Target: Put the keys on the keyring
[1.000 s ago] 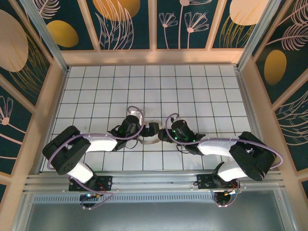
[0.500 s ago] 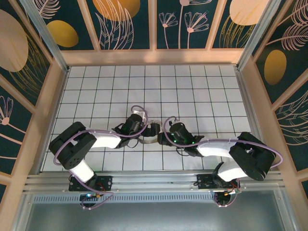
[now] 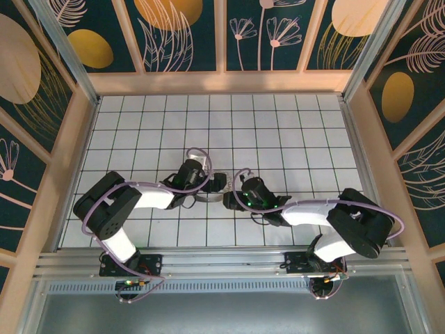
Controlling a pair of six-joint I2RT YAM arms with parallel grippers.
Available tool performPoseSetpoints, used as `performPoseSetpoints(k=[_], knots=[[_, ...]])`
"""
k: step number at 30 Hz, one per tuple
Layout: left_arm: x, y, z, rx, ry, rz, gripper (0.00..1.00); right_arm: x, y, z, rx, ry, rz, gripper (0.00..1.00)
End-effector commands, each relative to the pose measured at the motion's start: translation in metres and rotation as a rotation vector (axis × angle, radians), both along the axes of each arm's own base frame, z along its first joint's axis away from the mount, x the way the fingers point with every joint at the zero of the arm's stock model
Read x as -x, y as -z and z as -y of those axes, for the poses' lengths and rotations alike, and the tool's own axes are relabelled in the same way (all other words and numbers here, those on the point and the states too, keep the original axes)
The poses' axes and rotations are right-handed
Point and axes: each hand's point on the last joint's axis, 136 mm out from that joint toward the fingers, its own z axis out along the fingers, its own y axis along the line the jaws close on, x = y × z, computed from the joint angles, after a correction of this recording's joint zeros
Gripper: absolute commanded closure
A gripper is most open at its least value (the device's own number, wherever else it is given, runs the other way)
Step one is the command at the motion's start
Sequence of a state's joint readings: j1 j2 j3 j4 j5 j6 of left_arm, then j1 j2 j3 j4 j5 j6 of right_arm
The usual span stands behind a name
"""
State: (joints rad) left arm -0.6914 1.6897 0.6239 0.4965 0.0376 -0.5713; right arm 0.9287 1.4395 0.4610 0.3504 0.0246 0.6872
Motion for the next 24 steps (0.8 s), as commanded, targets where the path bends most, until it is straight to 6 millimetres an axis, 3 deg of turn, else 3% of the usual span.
performPoseSetpoints(k=[1,7,12,19,24], knots=[[-0.004,-0.013,0.007,0.022,0.040,0.030,0.01,-0.004,-0.014,-0.016,-0.037,-0.026,0.035,0.34],[-0.006,-0.071,0.012,0.122,0.046,0.127,0.01,-0.007,-0.019,-0.016,-0.026,-0.021,0.061,0.34],[-0.006,-0.114,0.001,0.141,0.010,0.208,0.01,-0.014,-0.024,-0.008,0.023,0.001,0.112,0.36],[-0.004,-0.148,-0.037,0.141,-0.143,0.311,0.01,-0.007,-0.032,-0.022,0.017,-0.103,0.121,0.36],[-0.001,-0.159,-0.069,0.169,-0.300,0.341,0.01,-0.006,-0.035,-0.032,-0.007,-0.144,0.119,0.37]])
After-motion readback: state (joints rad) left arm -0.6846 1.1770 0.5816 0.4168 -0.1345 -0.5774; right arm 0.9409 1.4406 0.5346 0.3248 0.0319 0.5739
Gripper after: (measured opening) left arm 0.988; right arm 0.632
